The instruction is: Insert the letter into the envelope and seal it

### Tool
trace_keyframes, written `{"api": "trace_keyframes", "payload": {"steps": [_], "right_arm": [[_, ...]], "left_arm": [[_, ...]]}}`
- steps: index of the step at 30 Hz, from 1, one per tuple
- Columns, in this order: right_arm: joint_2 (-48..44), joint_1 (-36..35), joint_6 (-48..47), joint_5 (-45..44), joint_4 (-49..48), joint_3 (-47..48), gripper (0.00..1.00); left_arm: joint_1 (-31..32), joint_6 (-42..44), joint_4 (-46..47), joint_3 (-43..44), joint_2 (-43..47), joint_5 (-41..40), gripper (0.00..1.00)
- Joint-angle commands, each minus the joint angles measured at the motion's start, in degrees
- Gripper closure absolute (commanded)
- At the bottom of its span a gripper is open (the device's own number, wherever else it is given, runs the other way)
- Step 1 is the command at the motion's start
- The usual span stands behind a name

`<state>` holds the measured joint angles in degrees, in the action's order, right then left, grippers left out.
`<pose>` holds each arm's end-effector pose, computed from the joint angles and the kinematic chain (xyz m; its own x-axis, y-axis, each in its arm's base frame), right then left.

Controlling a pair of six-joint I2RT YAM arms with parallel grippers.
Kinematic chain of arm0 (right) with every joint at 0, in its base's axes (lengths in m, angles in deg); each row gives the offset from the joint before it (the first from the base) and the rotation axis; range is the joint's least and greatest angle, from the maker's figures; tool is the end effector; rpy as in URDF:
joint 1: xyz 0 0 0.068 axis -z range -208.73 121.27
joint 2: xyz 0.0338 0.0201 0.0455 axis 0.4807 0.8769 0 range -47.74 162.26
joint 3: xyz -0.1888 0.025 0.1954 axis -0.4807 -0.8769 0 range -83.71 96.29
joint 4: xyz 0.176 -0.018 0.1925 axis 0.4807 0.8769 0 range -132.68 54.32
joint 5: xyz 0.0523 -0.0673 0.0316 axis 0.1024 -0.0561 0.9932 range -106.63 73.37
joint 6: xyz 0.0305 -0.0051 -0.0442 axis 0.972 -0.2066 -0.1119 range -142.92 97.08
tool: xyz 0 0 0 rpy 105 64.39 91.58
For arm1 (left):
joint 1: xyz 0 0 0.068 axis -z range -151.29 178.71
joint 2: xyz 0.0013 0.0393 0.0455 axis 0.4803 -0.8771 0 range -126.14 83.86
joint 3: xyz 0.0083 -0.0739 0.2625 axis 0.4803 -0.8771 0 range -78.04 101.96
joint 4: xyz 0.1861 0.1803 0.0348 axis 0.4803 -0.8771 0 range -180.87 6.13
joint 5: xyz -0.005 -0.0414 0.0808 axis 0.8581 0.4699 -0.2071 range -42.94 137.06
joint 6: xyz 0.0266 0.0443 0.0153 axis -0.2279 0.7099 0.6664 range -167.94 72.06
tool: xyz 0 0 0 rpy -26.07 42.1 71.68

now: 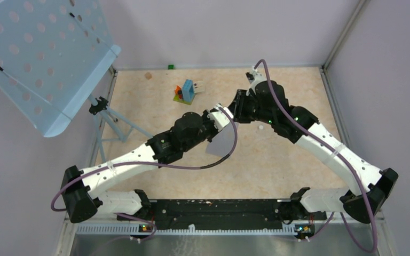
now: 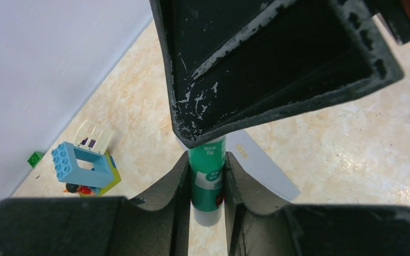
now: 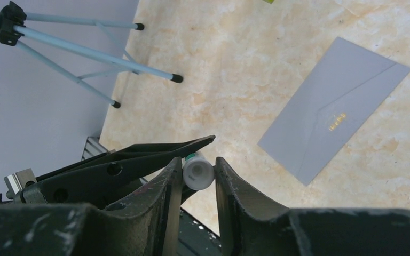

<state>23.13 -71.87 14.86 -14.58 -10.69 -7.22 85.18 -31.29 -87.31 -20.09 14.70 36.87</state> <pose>0.1959 0.1852 0.3981 -0.6890 0.1934 -0.6985 -0.3600 0.7452 0.5614 0.1618 -0.2330 0.3439 0.0742 0.3986 -0.9141 0.7355 0.5971 0.3201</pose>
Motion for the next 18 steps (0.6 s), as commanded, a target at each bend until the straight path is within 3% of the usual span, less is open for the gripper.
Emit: {"api": "trace_keyframes", "payload": {"steps": [1,5,8,15,18], "right_arm": [[-0.24,-0.63,0.22,0.04,-2.39,0.06,0.73],[0.46,-0.63,-1.82,0.93,-1.12,1.64,0.83],[1.13,-0.52,-9.53,5.31,0.53,4.92,0.88],[-0.12,-0.24,-32.63,24.34,10.14,11.02,0.95],[-2.64,-0.27,-37.15,32.86,10.84,9.17,0.94]], "left_arm": [[0.22,-1.06,3.01,-0.27,0.96,-1.50,1.00],[0.11,-2.12,2.28,0.17,1.07,0.54,1.00],[-0.98,-3.32,-2.51,2.71,0.74,8.58,1.00],[-9.91,-12.40,-7.31,6.56,2.55,51.81,1.00],[-12.35,-16.45,-5.87,6.19,2.85,63.21,1.00]]}}
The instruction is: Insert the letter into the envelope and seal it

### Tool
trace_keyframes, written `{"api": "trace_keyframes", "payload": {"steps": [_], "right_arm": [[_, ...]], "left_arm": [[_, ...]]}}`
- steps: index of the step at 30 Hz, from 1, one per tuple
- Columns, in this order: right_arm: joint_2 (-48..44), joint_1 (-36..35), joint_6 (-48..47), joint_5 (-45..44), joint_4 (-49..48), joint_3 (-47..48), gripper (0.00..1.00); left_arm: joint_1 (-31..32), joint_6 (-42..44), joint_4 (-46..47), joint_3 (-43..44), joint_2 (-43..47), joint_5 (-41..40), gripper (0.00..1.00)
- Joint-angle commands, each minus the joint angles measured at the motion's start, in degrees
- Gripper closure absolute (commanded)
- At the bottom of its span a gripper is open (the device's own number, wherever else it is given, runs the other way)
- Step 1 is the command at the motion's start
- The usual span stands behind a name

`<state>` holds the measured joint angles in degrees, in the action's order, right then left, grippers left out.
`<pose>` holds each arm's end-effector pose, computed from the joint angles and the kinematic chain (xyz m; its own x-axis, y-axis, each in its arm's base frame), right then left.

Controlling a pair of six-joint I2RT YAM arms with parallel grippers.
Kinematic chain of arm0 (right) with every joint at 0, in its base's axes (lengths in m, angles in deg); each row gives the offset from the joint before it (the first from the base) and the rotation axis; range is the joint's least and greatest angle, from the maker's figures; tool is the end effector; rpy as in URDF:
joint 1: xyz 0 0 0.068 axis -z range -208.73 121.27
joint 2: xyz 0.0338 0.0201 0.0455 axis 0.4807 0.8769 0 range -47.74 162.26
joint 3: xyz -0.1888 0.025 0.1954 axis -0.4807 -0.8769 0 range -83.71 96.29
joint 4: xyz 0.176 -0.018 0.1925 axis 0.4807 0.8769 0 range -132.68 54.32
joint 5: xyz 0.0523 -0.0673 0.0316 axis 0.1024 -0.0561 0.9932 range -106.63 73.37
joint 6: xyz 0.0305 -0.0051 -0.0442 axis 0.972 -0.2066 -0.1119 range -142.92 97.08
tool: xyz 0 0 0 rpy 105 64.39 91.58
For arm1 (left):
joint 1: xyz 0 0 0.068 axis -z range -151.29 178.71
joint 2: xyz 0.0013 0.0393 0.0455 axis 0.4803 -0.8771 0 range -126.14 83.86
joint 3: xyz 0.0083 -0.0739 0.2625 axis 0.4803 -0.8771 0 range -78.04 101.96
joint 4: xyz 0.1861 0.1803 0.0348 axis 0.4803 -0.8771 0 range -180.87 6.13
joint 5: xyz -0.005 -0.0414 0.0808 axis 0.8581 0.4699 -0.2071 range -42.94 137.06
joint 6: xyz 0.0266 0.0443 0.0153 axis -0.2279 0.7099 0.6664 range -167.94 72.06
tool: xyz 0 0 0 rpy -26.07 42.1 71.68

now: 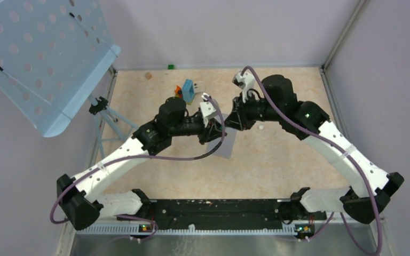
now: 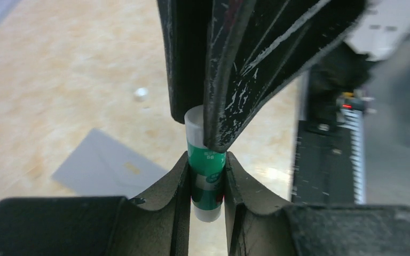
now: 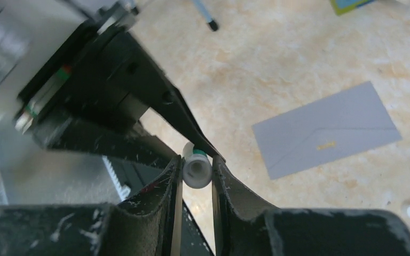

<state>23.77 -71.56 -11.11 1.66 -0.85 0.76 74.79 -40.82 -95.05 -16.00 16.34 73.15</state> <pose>0.1801 0.1822 0.4253 -0.5199 -0.2169 -0.8262 -0.7566 0.5660 0.3274 0.1761 -0.2056 0.3634 -0.0809 0.2445 -0.9663 0.9566 0.2914 -0.0064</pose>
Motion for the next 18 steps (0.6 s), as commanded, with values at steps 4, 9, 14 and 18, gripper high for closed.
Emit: {"api": "trace_keyframes", "payload": {"steps": [4,9,14,18], "right_arm": [[-6.30,-0.59,-14.79,23.56,0.45,-1.78,0.93],[-6.80,-0.58,-11.48,21.34,-1.51,-2.21,0.73],[-5.87,-0.56,-2.74,8.57,-2.67,0.58,0.44],[-4.74,-0.56,6.09,-4.55,-1.15,3.68,0.39]], "left_arm": [[-2.86,-11.37,4.27,1.15,2.47,35.36,1.00],[-3.34,-10.22,2.31,1.59,2.53,31.04,1.00],[-3.19,-4.32,0.21,1.08,0.71,6.95,1.00],[-0.17,1.08,0.19,0.02,0.62,-10.59,1.00]]}}
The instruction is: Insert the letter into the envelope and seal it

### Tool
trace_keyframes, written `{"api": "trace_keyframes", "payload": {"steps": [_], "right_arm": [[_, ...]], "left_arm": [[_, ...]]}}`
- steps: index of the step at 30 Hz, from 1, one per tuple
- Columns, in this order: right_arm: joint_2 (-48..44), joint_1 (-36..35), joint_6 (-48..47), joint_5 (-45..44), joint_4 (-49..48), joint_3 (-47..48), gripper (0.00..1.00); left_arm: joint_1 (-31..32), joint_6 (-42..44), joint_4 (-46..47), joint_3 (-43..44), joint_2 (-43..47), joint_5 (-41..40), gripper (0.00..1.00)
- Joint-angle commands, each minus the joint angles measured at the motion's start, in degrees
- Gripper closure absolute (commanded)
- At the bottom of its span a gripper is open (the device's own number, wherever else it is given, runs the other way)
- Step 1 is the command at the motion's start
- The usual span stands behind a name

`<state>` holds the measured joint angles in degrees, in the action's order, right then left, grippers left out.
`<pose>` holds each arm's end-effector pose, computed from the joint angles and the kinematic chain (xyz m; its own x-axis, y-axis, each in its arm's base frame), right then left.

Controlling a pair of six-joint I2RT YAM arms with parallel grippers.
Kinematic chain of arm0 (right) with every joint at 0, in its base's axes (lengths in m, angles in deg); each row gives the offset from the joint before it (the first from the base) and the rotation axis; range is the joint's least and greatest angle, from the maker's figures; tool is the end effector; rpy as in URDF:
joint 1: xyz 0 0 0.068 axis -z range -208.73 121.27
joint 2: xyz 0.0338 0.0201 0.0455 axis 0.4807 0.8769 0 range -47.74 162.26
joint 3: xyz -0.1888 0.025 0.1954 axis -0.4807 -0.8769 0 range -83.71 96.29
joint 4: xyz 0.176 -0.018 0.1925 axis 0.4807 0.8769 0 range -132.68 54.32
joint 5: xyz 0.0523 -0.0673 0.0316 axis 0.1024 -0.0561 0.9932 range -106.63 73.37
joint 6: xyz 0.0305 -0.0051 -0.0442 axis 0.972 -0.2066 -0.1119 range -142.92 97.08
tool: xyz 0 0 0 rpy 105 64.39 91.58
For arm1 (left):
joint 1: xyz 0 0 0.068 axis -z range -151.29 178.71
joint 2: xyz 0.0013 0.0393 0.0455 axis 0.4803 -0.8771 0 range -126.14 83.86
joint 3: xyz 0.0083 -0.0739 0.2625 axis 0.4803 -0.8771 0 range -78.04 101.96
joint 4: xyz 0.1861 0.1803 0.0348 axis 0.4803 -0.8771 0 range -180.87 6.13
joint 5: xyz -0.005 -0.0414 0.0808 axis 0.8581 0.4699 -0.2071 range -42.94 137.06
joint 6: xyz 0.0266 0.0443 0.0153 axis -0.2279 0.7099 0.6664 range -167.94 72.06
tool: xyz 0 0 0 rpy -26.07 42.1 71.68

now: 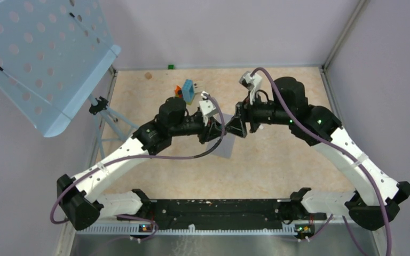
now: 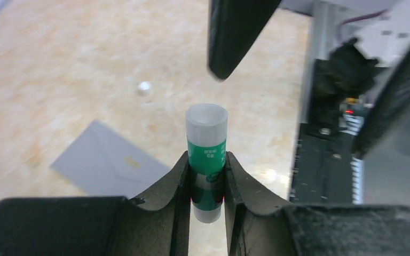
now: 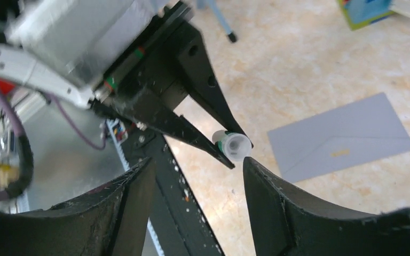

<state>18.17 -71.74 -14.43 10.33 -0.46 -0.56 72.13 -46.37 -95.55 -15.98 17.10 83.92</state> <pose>0.1530 0.1648 0.4399 -0.4395 -0.2300 -0.8683 -0.8529 0.4100 0.3231 0.1765 -0.1966 0.3669 -0.1783 0.1988 -0.9637 0.9732 0.1802 -0.1429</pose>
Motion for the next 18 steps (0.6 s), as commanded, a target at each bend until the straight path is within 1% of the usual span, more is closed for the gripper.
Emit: {"api": "trace_keyframes", "payload": {"steps": [1,2,4,6,8,12,18], "right_arm": [[1.81,-0.39,11.58,-15.79,-0.49,5.87,0.39],[2.47,-0.41,13.75,-18.63,0.28,6.50,0.40],[3.41,-0.41,17.98,-20.52,0.67,6.70,0.42],[4.06,-0.41,21.36,-23.27,0.56,6.48,0.45],[4.20,-0.41,24.09,-25.52,-0.47,5.64,0.46],[4.86,-0.41,27.25,-25.13,-4.03,3.99,0.50],[7.51,-1.07,28.31,-24.21,-6.47,3.21,0.56]], "left_arm": [[3.78,7.99,1.85,-0.60,0.08,-27.64,1.00],[5.51,9.30,2.97,-1.23,0.43,-31.68,1.00],[7.02,11.24,5.04,-2.03,0.77,-38.05,1.00],[7.83,12.53,6.93,-2.68,1.11,-41.76,1.00],[8.83,13.64,9.37,-3.57,1.97,-44.66,1.00],[10.06,16.11,11.26,-5.08,3.10,-46.59,1.00],[11.28,17.63,13.67,-5.90,2.93,-46.51,1.00]]}}
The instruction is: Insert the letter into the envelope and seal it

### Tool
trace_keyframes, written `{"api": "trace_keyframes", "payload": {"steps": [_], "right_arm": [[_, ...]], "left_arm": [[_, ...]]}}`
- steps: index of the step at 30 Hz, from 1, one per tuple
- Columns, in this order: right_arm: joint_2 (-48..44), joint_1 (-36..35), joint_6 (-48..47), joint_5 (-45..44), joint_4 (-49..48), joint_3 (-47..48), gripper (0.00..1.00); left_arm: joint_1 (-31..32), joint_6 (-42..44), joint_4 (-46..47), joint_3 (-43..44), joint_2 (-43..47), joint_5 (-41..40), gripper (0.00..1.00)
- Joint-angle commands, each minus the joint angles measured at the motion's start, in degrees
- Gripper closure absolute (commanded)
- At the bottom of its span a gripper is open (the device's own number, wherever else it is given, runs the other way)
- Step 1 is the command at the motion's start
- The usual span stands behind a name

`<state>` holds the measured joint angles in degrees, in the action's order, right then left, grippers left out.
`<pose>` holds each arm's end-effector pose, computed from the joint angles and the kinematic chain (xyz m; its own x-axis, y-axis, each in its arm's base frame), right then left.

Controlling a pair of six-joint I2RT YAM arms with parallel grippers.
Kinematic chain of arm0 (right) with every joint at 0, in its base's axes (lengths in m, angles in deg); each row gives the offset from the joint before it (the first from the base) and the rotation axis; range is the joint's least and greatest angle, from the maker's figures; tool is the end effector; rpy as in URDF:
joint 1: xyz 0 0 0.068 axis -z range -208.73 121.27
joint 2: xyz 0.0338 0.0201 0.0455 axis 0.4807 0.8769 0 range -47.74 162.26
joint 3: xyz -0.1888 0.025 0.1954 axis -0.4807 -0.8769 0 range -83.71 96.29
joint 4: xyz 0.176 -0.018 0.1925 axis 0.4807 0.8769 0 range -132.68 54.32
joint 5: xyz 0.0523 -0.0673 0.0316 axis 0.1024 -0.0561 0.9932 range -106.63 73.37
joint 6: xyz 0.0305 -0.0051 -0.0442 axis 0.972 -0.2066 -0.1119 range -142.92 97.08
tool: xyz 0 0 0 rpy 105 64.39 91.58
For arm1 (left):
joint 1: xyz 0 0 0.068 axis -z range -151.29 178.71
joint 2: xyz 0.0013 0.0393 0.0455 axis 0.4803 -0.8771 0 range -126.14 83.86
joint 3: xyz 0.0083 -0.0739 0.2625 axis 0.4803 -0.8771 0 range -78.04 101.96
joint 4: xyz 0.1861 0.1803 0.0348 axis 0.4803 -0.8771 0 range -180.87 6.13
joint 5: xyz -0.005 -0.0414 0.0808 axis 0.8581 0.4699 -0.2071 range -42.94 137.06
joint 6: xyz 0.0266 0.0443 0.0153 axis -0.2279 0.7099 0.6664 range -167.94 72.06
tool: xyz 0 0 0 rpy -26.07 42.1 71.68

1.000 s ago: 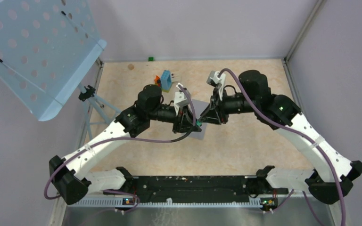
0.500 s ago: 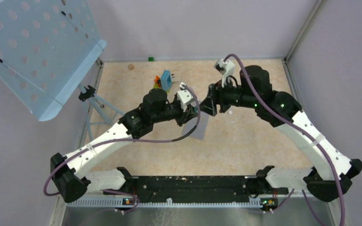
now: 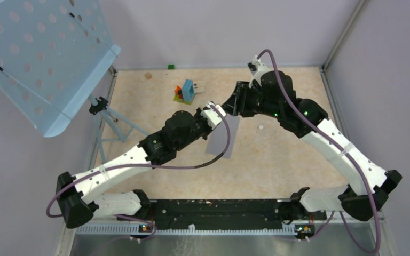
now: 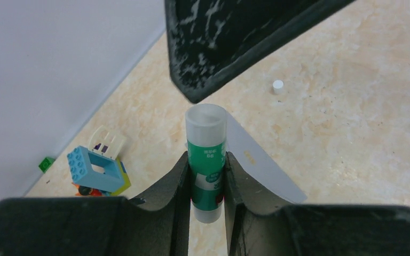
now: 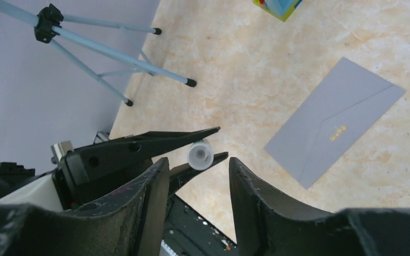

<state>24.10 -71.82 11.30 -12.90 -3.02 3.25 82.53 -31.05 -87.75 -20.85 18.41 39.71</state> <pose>0.1870 0.1780 0.4408 -0.6583 0.1526 -0.7371 -0.4288 0.7288 0.5338 0.1620 -0.2139 0.3548 0.0924 0.3618 -0.9277 0.7315 0.6075 0.3098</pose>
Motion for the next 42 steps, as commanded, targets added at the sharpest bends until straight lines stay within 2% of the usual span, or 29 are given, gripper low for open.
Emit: {"api": "trace_keyframes", "payload": {"steps": [1,12,21,24,28,30,32,37,42], "right_arm": [[1.99,-0.97,2.68,-1.13,-3.97,-0.75,0.56],[3.52,-1.79,2.28,-2.04,-4.68,-1.35,0.67],[3.52,-3.04,1.90,-2.03,-4.59,-1.43,0.68],[3.23,-3.25,1.82,-2.51,-4.36,-1.59,0.74],[3.12,-3.31,0.74,-3.42,-3.79,-1.74,0.93],[3.22,-3.32,-2.55,-2.37,-3.35,-1.21,0.99],[3.43,-3.25,-10.09,0.64,-2.42,-0.32,1.00],[2.39,-3.23,-28.40,12.72,1.47,-0.85,1.00],[-0.35,-3.18,-38.47,24.97,2.18,-3.73,1.00]], "left_arm": [[1.00,2.28,6.16,-1.13,1.66,-2.24,1.00],[1.28,2.62,6.39,-1.38,1.38,-1.12,1.00],[1.28,2.22,6.34,-1.55,1.16,-1.07,1.00],[1.28,2.03,6.10,-1.55,1.19,-1.02,1.00],[1.26,-0.12,5.30,-1.13,0.92,-0.14,1.00],[1.05,-2.69,3.58,-0.21,0.93,1.72,1.00],[-0.28,-5.50,0.16,1.36,1.02,9.34,1.00],[-7.12,-14.39,-4.81,7.24,0.84,43.91,1.00],[-9.17,-21.96,-1.21,7.83,2.64,60.89,1.00]]}}
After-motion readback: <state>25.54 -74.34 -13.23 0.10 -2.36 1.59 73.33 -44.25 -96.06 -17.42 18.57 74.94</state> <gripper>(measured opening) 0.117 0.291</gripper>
